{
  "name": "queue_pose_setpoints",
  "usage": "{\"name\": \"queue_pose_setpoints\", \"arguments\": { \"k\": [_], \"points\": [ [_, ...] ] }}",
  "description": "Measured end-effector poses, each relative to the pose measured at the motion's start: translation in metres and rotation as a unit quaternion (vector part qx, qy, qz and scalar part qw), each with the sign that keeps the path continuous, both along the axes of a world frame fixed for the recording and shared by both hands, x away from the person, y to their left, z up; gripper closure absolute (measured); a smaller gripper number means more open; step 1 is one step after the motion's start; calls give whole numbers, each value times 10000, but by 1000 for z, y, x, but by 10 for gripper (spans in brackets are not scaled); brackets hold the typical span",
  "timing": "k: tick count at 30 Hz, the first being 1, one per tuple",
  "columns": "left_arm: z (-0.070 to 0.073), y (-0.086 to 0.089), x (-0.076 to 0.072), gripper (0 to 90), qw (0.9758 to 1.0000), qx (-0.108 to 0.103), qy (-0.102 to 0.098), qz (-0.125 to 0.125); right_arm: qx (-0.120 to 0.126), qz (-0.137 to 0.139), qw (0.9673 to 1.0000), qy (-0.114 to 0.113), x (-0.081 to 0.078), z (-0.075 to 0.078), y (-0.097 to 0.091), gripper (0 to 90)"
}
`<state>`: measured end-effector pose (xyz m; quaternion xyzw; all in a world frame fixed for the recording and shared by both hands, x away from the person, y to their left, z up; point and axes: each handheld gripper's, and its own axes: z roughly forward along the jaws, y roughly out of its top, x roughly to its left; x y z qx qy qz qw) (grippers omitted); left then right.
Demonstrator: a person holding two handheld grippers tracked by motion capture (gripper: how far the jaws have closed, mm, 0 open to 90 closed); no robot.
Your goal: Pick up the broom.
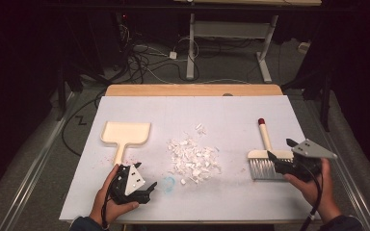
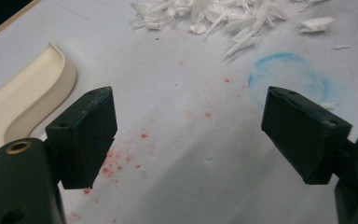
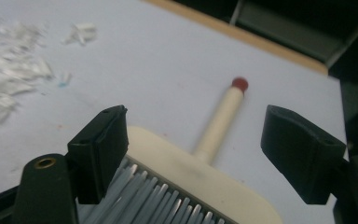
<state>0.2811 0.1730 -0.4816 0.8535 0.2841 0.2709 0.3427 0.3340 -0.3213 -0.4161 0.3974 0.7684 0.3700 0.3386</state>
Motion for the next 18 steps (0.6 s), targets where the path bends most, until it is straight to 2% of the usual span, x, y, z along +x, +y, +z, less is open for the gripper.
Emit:
{"name": "queue_pose_setpoints", "arguments": {
  "k": [3,6,9,10,12,13,15,17,18],
  "points": [
    [0,1,2,170,10000,-44,23,41,-164,-240,9986,432,25,-4,3,251],
    [0,0,4,170,10000,6,39,7,-68,-486,9948,893,51,-8,1,283],
    [-1,-2,5,170,10000,-31,47,-13,222,-674,9847,1593,79,-16,-4,289],
    [-1,-3,5,170,10000,9,48,-44,200,-839,9809,1745,87,-20,-4,316],
    [-1,-3,5,170,10000,15,59,-63,207,-958,9733,2078,98,-27,-4,338],
    [-1,-3,5,170,10000,15,59,-63,231,-1032,9709,2148,103,-30,-4,378],
    [-2,-3,4,170,10000,-2,82,-50,198,-1077,9645,2402,110,-38,-3,399],
    [-1,-4,2,171,9999,9,67,-91,144,-1139,9637,2408,112,-40,-2,455],
    [-1,-4,2,171,9999,9,67,-91,-22,-1129,9637,2421,112,-39,0,473]
  ]
}}
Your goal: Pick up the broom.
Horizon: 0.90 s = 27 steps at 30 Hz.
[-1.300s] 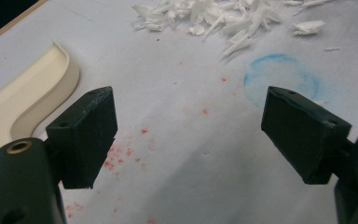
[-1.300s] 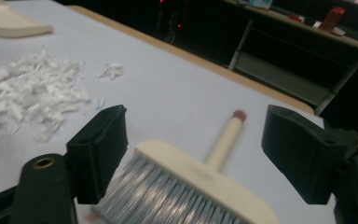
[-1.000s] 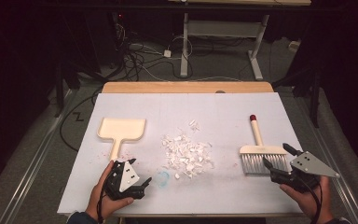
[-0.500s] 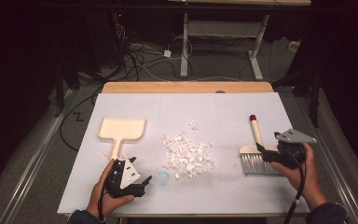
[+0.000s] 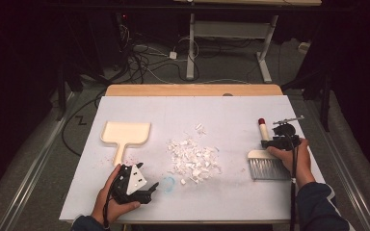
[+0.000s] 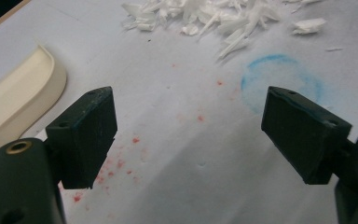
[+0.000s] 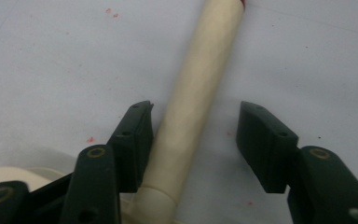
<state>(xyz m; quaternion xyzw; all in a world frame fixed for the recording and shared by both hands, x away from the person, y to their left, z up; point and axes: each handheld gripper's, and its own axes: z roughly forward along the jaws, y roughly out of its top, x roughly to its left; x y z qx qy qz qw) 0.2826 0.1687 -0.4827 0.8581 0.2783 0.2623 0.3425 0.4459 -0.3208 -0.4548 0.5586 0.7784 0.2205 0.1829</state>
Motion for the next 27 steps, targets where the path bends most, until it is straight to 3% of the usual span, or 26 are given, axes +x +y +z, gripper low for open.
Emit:
{"name": "queue_pose_setpoints", "arguments": {
  "k": [3,8,12,15,27],
  "points": [
    [0,-2,0,170,10000,19,-11,-33,-63,146,9999,-3,-2,1,5,596],
    [-1,-1,0,170,10000,22,17,-77,-22,162,9999,-15,-2,0,6,626],
    [-1,-1,-2,170,9999,34,22,-108,35,270,9996,-18,-3,0,6,709],
    [-1,-1,-2,171,9999,31,10,-136,-47,349,9994,-42,-3,0,8,711],
    [0,-2,-1,171,9998,22,5,-174,227,436,9985,-250,-10,1,2,713]
  ]
}}
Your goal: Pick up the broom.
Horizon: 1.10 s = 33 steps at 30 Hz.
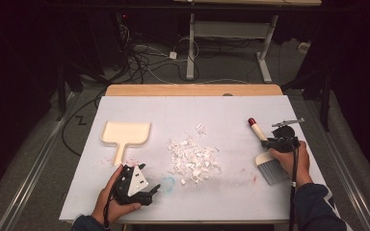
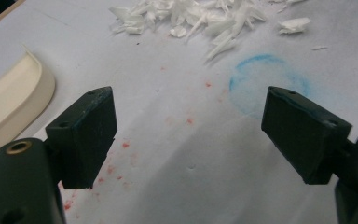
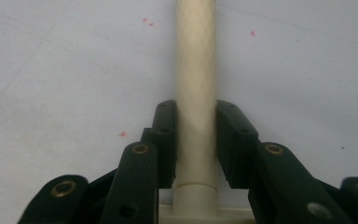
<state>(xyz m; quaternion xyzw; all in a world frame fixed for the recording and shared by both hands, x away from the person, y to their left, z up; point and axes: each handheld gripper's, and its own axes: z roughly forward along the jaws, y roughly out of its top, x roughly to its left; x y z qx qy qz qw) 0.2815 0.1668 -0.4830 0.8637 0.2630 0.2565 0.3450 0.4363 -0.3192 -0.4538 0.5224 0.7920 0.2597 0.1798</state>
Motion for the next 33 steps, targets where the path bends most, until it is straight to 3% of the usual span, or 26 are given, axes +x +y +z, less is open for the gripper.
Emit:
{"name": "queue_pose_setpoints", "arguments": {
  "k": [3,4,10,14,16,17,21,25,26,27,28,29,30,31,32,33],
  "points": [
    [0,0,-1,171,10000,-12,-3,25,156,79,9995,-275,-8,7,-5,714],
    [0,0,-1,171,10000,-12,-1,25,156,79,9995,-275,-8,7,-5,714],
    [1,1,0,171,10000,-46,15,65,408,278,9951,-858,-30,26,-10,715],
    [5,0,2,171,9994,-323,34,141,566,422,9909,-1143,-44,37,-11,715],
    [11,-1,3,173,9980,-613,75,138,645,488,9878,-1331,-54,43,-11,715],
    [15,-5,3,173,9968,-762,193,131,679,511,9869,-1369,-58,45,-11,715],
    [26,-29,4,173,9956,-877,318,-78,845,609,9806,-1662,-73,57,-5,715],
    [42,-62,4,178,9896,-1287,393,-516,976,750,9741,-1897,-84,69,9,715],
    [42,-62,4,187,9896,-1287,393,-516,956,797,9727,-1957,-86,71,14,715],
    [52,-83,5,191,9832,-1587,400,-810,976,852,9712,-2002,-89,73,19,715],
    [55,-91,5,198,9813,-1660,394,-893,1021,898,9682,-2100,-91,75,25,715],
    [55,-91,5,207,9813,-1660,394,-893,1023,926,9669,-2147,-93,77,28,715],
    [64,-115,7,208,9757,-1848,423,-1097,1021,978,9659,-2171,-94,78,34,715],
    [67,-127,8,214,9743,-1904,430,-1121,1020,1006,9642,-2232,-97,79,40,715],
    [67,-127,8,228,9743,-1904,430,-1121,1035,1045,9624,-2286,-99,80,45,715],
    [70,-144,10,228,9705,-2029,469,-1218,1056,1124,9614,-2279,-100,80,49,715]
  ]
}}
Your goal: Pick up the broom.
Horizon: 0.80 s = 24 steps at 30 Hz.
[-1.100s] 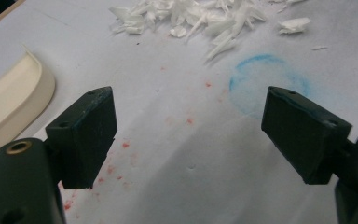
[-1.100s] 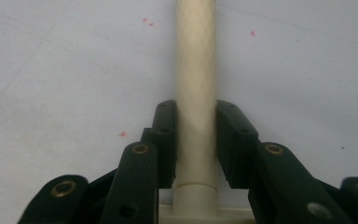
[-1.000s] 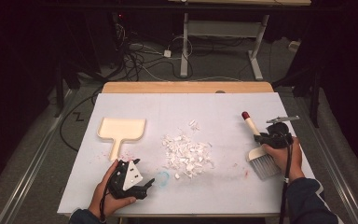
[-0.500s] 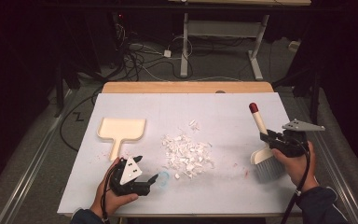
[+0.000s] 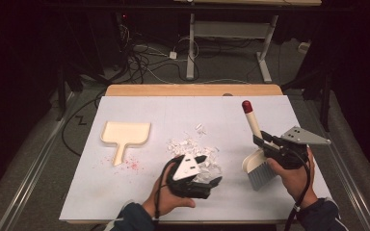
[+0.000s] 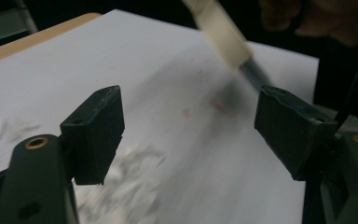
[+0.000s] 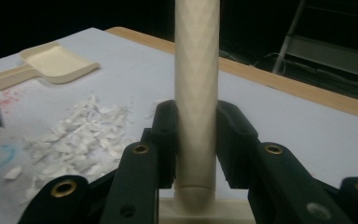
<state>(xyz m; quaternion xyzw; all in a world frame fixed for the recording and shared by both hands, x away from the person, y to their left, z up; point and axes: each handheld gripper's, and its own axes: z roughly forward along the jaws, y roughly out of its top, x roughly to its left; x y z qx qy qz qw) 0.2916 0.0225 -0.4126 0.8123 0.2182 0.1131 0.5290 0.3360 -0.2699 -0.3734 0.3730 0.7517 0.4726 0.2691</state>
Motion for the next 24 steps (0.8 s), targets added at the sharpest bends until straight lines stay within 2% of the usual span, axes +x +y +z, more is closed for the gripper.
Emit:
{"name": "queue_pose_setpoints", "arguments": {
  "k": [1,2,3,4,5,9,13,16,20,21,24],
  "points": [
    [0,0,0,229,10000,0,0,0,15,27,10000,-1,-2,0,3,714],
    [1,-19,4,240,9999,-127,67,-27,36,59,9999,-80,-5,0,9,715],
    [1,-19,4,258,9999,-127,67,-27,-13,124,9999,-93,-7,1,14,715],
    [0,-30,7,265,9995,-274,172,-54,-39,161,9998,-131,-9,1,18,714],
    [-1,-35,8,275,9993,-312,205,-32,-47,165,9997,-179,-11,1,21,715],
    [-8,-48,14,355,9974,-573,438,51,-23,357,9990,-273,-20,2,38,714],
    [-12,-44,17,435,9955,-776,547,40,-33,494,9978,-448,-28,6,51,714],
    [-14,-37,17,551,9944,-862,608,-58,-83,578,9967,-559,-33,9,56,713],
    [-12,-28,18,617,9952,-815,547,-47,24,705,9961,-538,-35,12,53,703],
    [-11,-22,21,631,9946,-846,576,-154,55,752,9957,-546,-35,13,51,697],
    [-8,-15,22,645,9965,-616,444,-351,81,1056,9932,-474,-34,15,44,673]
  ]
}}
